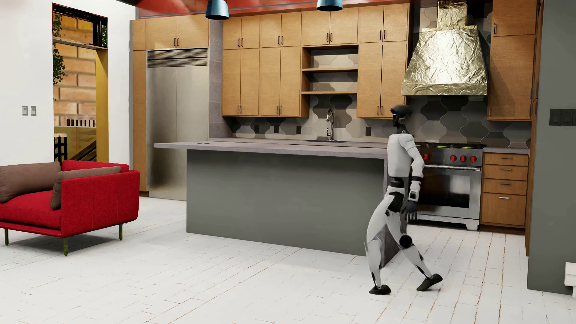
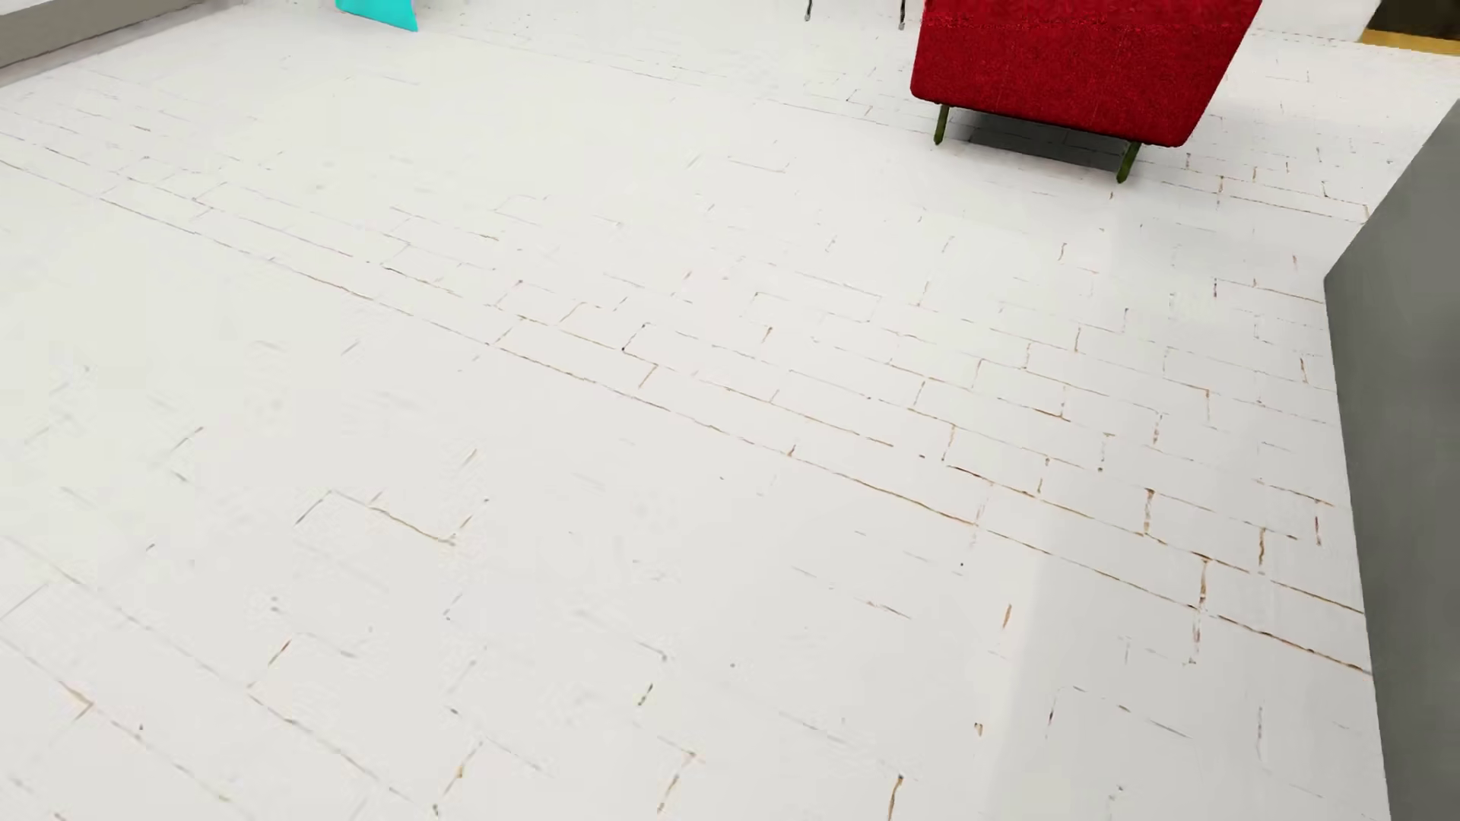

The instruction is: Approach the red armchair

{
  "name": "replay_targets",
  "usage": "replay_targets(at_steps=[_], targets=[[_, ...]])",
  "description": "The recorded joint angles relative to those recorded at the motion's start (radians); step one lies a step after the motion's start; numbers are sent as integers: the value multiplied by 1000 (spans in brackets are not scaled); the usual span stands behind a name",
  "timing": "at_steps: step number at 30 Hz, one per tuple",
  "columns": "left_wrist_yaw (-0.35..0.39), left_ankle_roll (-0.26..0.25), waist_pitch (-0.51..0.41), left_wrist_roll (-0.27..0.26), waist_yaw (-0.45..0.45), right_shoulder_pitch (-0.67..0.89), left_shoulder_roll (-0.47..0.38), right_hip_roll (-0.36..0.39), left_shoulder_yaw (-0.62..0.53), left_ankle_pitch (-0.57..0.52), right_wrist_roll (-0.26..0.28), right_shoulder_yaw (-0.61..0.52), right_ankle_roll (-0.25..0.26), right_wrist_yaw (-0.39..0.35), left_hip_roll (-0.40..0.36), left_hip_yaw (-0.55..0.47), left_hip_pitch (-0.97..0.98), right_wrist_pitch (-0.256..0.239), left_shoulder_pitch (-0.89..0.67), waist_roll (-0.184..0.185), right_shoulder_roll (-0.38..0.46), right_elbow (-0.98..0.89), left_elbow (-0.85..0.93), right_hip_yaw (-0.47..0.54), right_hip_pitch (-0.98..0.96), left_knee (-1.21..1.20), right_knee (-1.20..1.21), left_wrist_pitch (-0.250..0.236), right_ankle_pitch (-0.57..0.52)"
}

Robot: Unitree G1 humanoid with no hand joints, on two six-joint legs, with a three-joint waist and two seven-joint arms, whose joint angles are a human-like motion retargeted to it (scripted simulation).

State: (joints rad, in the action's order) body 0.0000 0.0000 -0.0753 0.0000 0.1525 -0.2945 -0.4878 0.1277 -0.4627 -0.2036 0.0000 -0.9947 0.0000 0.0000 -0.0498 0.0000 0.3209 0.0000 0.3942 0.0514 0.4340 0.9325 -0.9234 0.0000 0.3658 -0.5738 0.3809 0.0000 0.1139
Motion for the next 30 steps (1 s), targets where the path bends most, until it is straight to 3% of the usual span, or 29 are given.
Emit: replay_targets(at_steps=[3,5,7,9,11,12,14,15,17,18,20,21,22,24,25,27,30], targets=[[0,0,14,0,19,-93,-8,-40,-47,169,0,-158,0,0,22,0,-108,0,-11,-63,4,43,-40,0,-155,-31,266,0,-262],[0,0,48,0,-31,-82,8,-27,-85,246,0,-85,0,0,45,0,-145,0,-28,-80,26,17,-44,0,-452,-13,638,0,-390],[0,0,55,0,-115,-70,34,4,-106,278,0,79,0,0,69,0,-236,0,-49,-47,38,-31,-28,0,-655,34,842,0,-250],[0,0,41,0,-170,-82,52,35,-69,298,0,266,0,0,71,0,-365,0,-57,-12,32,-110,7,0,-756,88,717,0,-301],[0,0,13,0,-229,-76,48,57,-12,318,0,354,0,0,65,0,-459,0,-67,2,3,-169,39,0,-769,105,382,0,-411],[0,0,-4,0,-247,-76,42,58,4,326,0,364,0,0,57,0,-513,0,-74,1,-9,-188,48,0,-745,110,212,0,-407],[0,0,-16,0,-262,-88,32,23,30,341,0,350,0,0,23,0,-596,0,-76,-7,-13,-208,65,0,-720,117,29,0,-161],[0,0,-13,0,-258,-90,31,15,43,346,0,328,0,0,15,0,-627,0,-68,-2,-12,-193,76,0,-743,114,33,0,-133],[0,0,9,0,-268,-85,40,34,77,318,0,252,0,0,49,0,-666,0,-20,32,-11,-110,89,0,-786,86,77,0,-385],[0,0,32,0,-269,-91,49,50,78,256,0,203,0,0,83,0,-664,0,17,59,-7,-60,84,0,-800,50,114,0,-439],[0,0,64,0,-229,-114,68,70,14,-5,0,78,0,0,172,0,-554,0,67,108,13,24,30,0,-725,-188,136,0,-354],[0,0,101,0,-183,-92,68,109,-36,-102,0,-12,0,0,235,0,-378,0,62,138,22,49,5,0,-716,-387,117,0,-310],[0,0,108,0,-134,-63,69,121,-74,-49,0,-81,0,0,242,0,-248,0,62,137,31,60,-21,0,-670,-550,101,0,-259],[0,0,58,0,-64,13,66,112,-155,169,0,-150,0,0,246,0,-128,0,84,103,43,62,-59,0,-471,-708,54,0,-93],[0,0,31,0,-45,38,66,95,-204,251,0,-89,0,0,232,0,-93,0,100,83,50,44,-77,0,-362,-685,36,0,3],[0,0,-11,0,-6,58,76,45,-294,321,0,157,0,0,172,0,-40,0,106,40,65,-51,-122,0,-207,-473,33,0,116],[0,0,-30,0,14,113,89,28,-286,83,0,423,0,0,134,0,-18,0,98,22,74,-230,-95,0,-95,0,25,0,136]])
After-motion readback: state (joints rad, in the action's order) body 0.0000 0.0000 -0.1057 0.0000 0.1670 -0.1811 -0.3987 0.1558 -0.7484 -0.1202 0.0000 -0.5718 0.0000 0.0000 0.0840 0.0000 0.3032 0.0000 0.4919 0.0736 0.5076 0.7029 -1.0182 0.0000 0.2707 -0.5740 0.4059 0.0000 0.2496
